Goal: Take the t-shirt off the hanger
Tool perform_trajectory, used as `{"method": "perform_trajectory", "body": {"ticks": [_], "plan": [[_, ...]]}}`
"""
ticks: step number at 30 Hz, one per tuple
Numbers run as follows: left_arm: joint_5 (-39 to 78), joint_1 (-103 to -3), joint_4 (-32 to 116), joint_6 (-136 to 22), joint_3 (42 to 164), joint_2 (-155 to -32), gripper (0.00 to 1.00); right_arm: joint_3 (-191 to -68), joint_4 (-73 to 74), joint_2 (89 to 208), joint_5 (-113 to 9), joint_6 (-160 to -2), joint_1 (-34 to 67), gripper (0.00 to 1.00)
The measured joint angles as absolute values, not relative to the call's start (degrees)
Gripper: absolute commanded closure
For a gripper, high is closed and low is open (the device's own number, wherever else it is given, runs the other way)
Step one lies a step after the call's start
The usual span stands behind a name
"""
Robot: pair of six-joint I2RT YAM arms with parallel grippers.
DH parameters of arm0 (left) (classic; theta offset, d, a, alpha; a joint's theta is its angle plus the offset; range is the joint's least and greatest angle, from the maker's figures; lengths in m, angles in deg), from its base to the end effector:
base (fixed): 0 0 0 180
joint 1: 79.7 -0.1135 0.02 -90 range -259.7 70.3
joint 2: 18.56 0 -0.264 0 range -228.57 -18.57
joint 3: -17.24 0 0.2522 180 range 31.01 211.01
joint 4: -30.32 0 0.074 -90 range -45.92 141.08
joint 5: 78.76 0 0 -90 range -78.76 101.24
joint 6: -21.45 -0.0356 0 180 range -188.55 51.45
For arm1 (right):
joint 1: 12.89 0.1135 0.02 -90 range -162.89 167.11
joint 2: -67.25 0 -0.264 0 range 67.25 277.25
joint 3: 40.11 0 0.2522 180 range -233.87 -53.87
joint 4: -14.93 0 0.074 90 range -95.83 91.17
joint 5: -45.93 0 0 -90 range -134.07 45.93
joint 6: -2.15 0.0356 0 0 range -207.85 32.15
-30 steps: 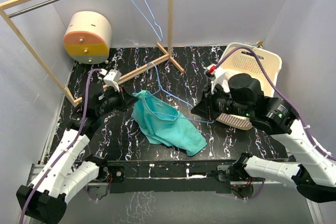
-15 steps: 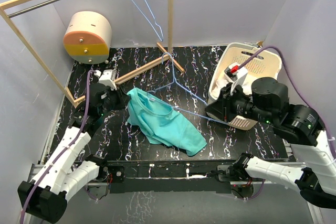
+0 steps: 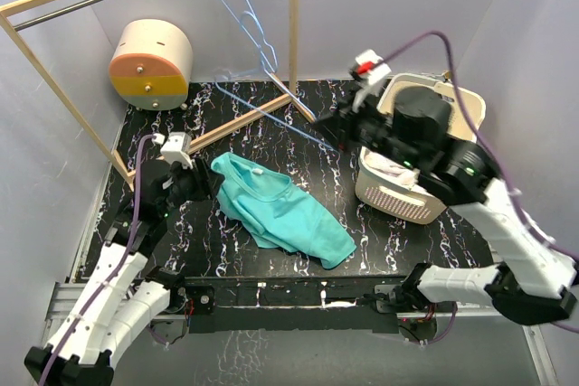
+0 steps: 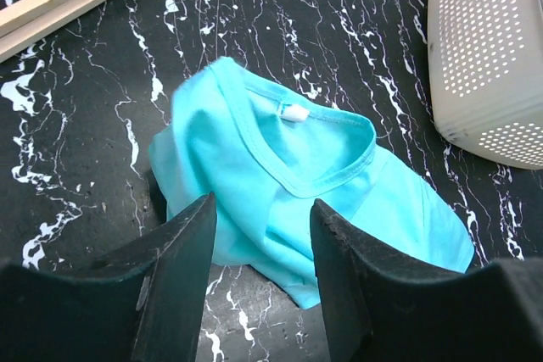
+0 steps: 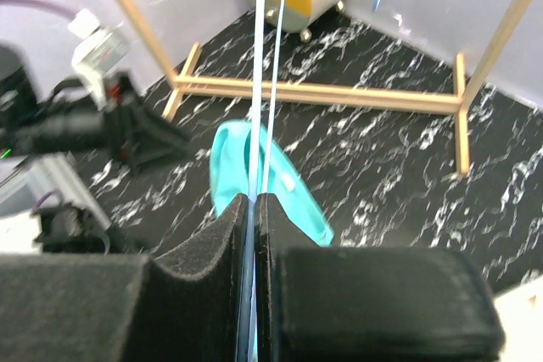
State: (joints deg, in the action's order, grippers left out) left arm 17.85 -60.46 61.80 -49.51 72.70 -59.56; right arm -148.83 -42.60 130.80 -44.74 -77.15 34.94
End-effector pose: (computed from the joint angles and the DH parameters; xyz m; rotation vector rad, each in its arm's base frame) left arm 0.1587 -0.0597 0.3177 0.0846 1.9032 -0.5654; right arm 0.1254 0.1391 0.5053 -0.5967 1.7494 0.7364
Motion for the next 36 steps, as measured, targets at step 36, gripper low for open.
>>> {"method": "perform_trajectory", "body": {"ticks": [36], "plan": [[12.0, -60.5, 65.6, -49.4, 71.4, -50.9, 0.54, -180.4, -12.1, 178.9, -36.3, -87.1, 31.6, 0.88]]}}
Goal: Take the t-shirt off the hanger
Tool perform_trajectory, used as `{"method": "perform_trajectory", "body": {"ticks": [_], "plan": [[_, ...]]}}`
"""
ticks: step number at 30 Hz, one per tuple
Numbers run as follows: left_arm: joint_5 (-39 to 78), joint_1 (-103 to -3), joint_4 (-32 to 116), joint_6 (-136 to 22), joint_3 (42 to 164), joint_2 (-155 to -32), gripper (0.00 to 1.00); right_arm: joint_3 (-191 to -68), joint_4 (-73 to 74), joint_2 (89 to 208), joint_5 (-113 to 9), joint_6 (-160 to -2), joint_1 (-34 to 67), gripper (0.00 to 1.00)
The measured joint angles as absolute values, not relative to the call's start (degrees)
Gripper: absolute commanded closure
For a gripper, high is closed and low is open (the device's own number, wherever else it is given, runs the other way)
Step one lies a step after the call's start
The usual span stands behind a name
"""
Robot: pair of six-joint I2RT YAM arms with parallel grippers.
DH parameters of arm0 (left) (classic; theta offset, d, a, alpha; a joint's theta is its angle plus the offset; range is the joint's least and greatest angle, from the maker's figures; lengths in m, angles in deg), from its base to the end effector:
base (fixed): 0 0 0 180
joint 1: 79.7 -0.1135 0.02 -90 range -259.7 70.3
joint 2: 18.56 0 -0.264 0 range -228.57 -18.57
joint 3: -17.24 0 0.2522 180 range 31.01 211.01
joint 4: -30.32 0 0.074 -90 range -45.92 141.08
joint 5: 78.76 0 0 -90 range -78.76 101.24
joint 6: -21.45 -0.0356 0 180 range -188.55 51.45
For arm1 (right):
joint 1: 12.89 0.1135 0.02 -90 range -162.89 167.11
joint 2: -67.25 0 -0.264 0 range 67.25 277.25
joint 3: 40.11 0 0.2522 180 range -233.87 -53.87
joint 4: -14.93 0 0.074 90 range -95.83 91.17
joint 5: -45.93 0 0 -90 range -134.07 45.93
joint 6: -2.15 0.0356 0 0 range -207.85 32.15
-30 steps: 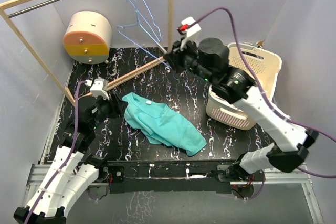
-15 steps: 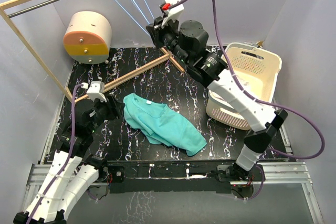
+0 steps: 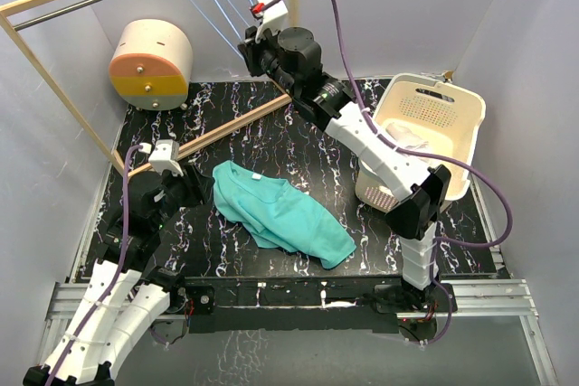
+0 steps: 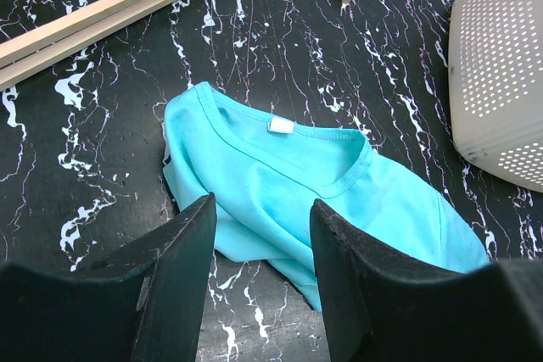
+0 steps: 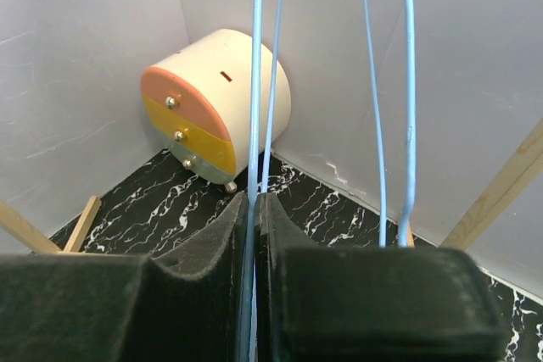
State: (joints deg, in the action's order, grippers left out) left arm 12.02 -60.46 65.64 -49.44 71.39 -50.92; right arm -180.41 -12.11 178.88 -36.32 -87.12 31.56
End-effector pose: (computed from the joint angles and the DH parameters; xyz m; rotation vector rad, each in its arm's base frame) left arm 0.1299 -0.0458 0.3228 0.0119 1.8339 -0.4864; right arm 0.3230 0.3102 0.4830 -0.4806 1.4902 0.5196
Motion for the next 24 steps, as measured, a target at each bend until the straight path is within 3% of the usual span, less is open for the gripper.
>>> {"method": "perform_trajectory", "body": {"ticks": [4, 7, 11, 15, 21, 24], "plan": [[12.0, -60.5, 65.7, -49.4, 71.4, -50.9, 0.54, -180.0, -12.5, 178.6, -37.3, -86.0, 31.4, 0.63], [11.8, -60.5, 65.7, -49.4, 71.4, -50.9, 0.54, -173.0, -11.8, 174.4, -38.9, -85.6, 31.4, 0.46], [11.8, -60.5, 65.7, -49.4, 71.4, -50.9, 0.54, -163.5, -12.4, 167.0, -41.5, -85.4, 31.4, 0.33], [11.6, -60.5, 65.8, -49.4, 71.4, -51.0, 0.54, -150.9, -12.5, 155.7, -46.5, -84.6, 31.3, 0.27], [10.8, -60.5, 65.9, -49.2, 71.4, -50.7, 0.54, -127.3, -10.4, 138.3, -54.7, -82.1, 32.0, 0.07], [10.4, -60.5, 66.0, -49.1, 71.4, -50.6, 0.54, -117.5, -10.4, 136.0, -56.7, -80.6, 32.9, 0.02]]}}
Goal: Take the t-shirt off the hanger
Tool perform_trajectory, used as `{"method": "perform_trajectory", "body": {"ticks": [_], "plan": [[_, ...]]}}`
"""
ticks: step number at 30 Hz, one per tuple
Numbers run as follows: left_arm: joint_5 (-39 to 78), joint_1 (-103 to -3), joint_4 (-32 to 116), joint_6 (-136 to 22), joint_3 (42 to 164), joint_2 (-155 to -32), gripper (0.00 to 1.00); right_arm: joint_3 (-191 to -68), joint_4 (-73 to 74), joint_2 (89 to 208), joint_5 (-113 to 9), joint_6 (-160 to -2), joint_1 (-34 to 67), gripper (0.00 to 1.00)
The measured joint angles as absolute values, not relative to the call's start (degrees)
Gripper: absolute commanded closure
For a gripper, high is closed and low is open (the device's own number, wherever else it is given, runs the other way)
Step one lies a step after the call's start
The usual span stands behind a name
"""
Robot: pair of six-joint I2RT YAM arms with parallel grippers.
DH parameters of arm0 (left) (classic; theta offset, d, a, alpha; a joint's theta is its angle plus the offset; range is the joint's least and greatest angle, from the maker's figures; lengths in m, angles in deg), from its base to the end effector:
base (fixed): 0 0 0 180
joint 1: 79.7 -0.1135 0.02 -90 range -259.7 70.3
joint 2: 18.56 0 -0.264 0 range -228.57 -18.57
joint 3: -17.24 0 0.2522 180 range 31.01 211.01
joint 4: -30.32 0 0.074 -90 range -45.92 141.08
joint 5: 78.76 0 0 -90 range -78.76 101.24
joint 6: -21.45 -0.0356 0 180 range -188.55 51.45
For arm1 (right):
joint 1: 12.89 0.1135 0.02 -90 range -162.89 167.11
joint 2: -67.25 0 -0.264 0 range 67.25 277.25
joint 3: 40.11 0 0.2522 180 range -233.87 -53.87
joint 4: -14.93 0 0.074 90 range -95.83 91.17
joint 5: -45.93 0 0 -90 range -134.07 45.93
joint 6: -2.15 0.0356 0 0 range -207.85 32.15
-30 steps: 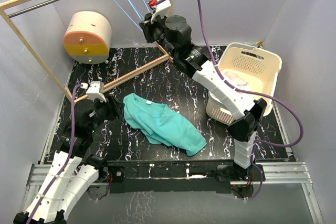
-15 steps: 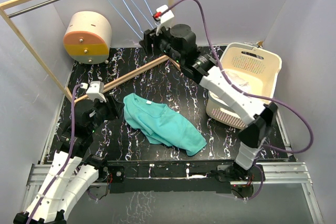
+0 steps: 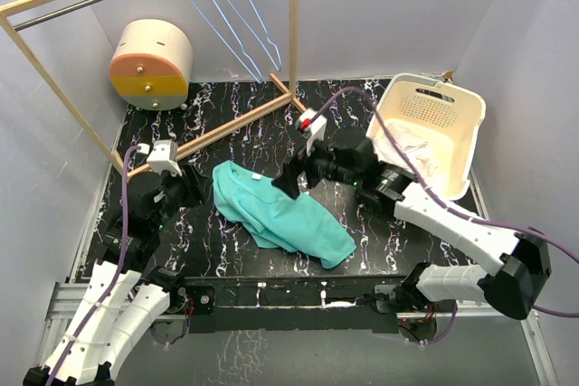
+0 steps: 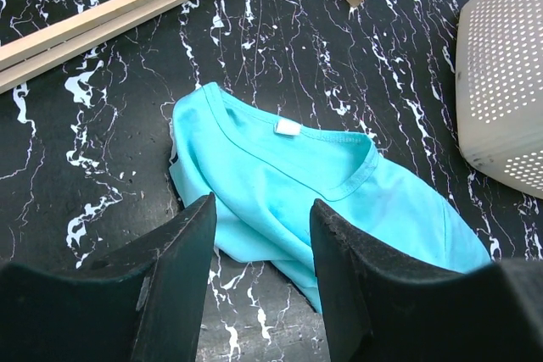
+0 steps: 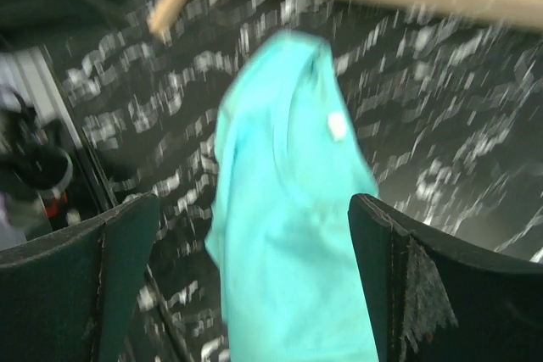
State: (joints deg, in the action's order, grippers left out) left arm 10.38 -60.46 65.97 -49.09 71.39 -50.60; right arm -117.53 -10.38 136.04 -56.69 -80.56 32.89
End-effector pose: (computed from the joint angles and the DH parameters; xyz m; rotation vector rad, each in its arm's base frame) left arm 0.1290 -0.0444 0.3228 -0.0143 1.8317 -0.4651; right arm 0.1883 0.2047 0.3662 -0.7883 1.7747 0.8350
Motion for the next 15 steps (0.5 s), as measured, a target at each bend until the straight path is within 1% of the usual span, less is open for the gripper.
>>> {"method": "perform_trajectory", "body": {"ticks": [3, 6, 15], "plan": [[10.2, -60.5, 66.0, -49.0, 71.4, -50.9, 0.54, -110.1, -10.2, 138.2, -57.4, -78.9, 34.0, 0.02], [10.1, -60.5, 66.0, -49.0, 71.4, -51.6, 0.54, -106.4, -10.3, 141.7, -56.4, -77.8, 35.6, 0.02], [9.5, -60.5, 66.6, -49.0, 71.4, -52.9, 0.54, -106.1, -6.0, 153.3, -51.1, -76.9, 42.8, 0.02]]}}
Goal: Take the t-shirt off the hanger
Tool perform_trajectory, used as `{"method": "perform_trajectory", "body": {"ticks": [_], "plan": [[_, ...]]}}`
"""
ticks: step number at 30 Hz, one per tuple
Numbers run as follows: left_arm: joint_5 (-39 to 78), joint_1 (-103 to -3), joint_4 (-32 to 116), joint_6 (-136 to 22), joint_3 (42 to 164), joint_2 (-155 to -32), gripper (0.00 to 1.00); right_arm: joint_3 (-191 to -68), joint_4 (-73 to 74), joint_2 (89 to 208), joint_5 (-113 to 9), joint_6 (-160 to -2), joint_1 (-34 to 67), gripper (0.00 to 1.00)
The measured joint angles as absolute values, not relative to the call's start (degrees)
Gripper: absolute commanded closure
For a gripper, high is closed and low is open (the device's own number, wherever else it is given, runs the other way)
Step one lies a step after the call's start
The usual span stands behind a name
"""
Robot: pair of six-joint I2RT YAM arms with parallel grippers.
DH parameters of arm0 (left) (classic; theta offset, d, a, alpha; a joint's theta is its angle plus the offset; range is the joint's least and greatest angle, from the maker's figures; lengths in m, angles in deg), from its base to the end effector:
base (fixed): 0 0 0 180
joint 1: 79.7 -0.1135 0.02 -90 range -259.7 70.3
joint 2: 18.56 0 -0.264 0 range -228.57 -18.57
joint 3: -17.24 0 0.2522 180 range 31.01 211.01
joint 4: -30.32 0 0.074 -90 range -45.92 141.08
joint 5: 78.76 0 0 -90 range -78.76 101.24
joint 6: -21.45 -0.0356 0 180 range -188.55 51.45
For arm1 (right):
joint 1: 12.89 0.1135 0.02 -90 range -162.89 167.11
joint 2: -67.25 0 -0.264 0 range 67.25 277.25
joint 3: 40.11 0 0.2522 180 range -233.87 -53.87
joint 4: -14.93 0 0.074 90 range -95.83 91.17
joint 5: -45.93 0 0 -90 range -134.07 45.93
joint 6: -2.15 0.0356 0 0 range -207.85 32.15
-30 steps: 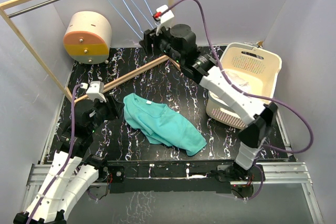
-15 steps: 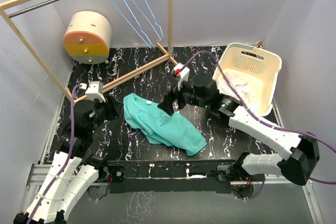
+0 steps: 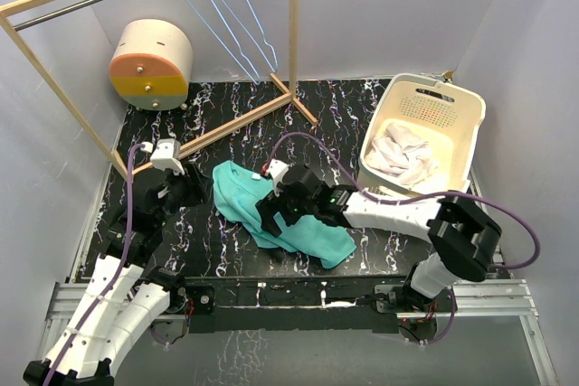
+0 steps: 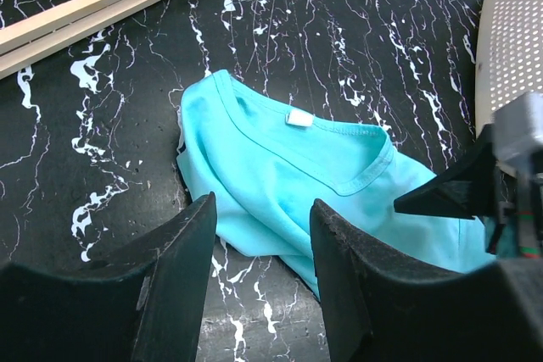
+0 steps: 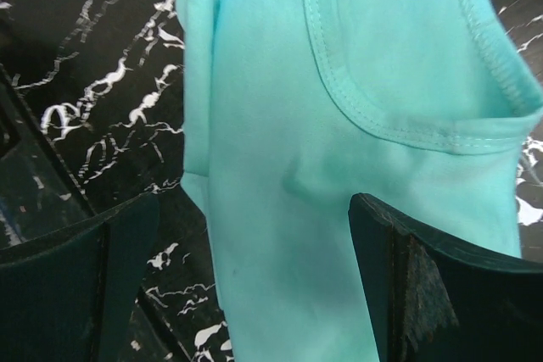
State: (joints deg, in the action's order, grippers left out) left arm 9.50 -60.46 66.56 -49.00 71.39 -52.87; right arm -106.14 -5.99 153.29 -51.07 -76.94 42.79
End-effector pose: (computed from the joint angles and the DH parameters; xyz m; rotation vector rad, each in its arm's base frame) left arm 0.1366 -0.0465 0.3170 -0.0264 1.8800 -0.4401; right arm 0.1776 0.2678 0.2189 -0.9724 2.1857 0.7215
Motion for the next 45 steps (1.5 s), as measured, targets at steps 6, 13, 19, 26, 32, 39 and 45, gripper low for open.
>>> {"method": "perform_trajectory", "body": {"ticks": [6, 13, 19, 26, 32, 39, 45], "plan": [[8.9, -60.5, 66.8, -49.0, 71.4, -52.9, 0.54, -106.8, -4.6, 159.2, -49.2, -75.8, 44.0, 0.02], [8.8, -60.5, 66.9, -49.0, 71.4, -53.1, 0.54, -110.8, -4.6, 165.2, -45.0, -73.9, 44.5, 0.06], [8.8, -60.5, 66.9, -49.0, 71.4, -53.1, 0.54, -115.1, -7.7, 171.5, -37.4, -71.6, 44.7, 0.51], [8.8, -60.5, 66.9, -49.0, 71.4, -53.1, 0.54, -117.6, -10.4, 172.5, -34.3, -71.0, 44.2, 0.92], [8.8, -60.5, 66.9, -49.0, 71.4, -53.1, 0.54, -118.0, -12.8, 167.6, -38.6, -70.1, 35.9, 0.92], [8.8, -60.5, 66.9, -49.0, 71.4, -53.0, 0.54, -127.0, -13.9, 154.6, -44.3, -67.7, 13.1, 0.92], [8.8, -60.5, 66.9, -48.9, 71.4, -53.0, 0.54, -141.0, -15.0, 148.1, -41.3, -67.4, 2.2, 0.92]]}}
